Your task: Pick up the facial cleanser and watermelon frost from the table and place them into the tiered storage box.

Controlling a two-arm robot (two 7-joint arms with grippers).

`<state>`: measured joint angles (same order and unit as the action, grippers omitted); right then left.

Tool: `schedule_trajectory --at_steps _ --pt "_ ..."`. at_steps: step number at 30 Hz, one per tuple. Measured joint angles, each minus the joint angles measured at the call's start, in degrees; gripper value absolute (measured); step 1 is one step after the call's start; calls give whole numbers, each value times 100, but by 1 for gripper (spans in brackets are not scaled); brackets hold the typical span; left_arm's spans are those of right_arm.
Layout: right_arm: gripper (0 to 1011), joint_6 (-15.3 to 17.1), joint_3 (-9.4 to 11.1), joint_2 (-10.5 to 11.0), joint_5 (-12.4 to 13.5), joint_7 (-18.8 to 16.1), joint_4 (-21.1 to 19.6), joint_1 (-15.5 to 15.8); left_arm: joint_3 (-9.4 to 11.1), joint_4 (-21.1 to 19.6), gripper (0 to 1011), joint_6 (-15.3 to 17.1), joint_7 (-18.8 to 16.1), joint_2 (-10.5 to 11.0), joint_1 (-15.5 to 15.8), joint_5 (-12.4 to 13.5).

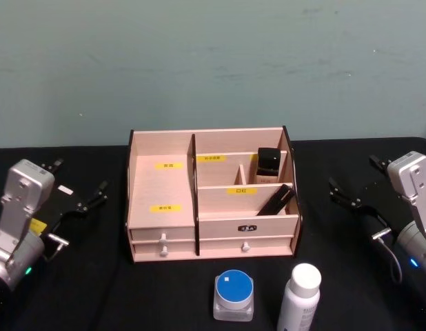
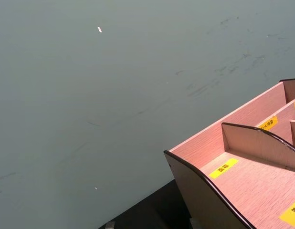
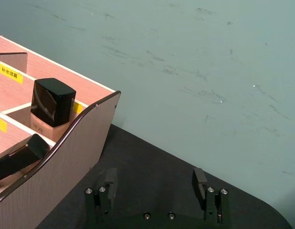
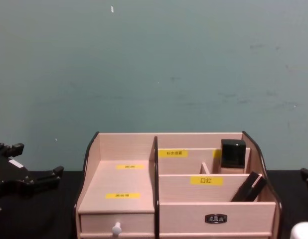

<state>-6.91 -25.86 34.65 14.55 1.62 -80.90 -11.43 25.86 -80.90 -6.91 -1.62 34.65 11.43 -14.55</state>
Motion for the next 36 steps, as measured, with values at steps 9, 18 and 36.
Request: schedule_trajectory --at_steps 9,18,36 --pt "1002 0 0 0 0 0 0 0 0 0 1010 0 0 0 0 0" --pt "1002 0 0 0 0 0 0 0 0 0 1010 0 0 0 0 0" --pt "1003 -104 203 165 255 -348 -149 114 0 0 1010 0 0 0 0 0"
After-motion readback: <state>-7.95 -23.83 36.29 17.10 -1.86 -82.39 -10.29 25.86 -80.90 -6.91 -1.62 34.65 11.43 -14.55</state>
